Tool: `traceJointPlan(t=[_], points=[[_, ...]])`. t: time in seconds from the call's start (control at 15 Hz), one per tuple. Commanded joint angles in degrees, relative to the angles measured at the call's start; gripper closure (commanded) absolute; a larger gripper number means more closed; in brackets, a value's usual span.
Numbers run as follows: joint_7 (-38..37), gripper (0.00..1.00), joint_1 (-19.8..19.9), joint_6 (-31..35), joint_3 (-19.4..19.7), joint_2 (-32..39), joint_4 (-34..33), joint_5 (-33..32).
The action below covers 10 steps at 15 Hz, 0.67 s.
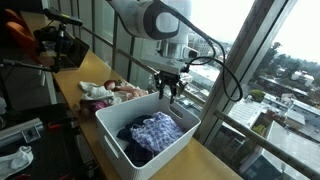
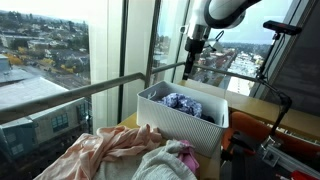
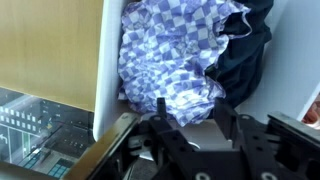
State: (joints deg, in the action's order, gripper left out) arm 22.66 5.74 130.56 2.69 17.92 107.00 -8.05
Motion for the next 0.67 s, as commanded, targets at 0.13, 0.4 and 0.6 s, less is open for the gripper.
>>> traceJointPlan(t=[0.13, 0.4, 0.6], points=[[0.5, 0.01, -0.67, 2.32, -2.51, -6.01, 3.67, 3.72], [0.5, 0.0, -3.39, 5.26, -6.28, -5.69, 5.71, 8.65], [0.37, 0.0, -6.29, 8.28, -9.62, -1.68, 6.93, 11.87]])
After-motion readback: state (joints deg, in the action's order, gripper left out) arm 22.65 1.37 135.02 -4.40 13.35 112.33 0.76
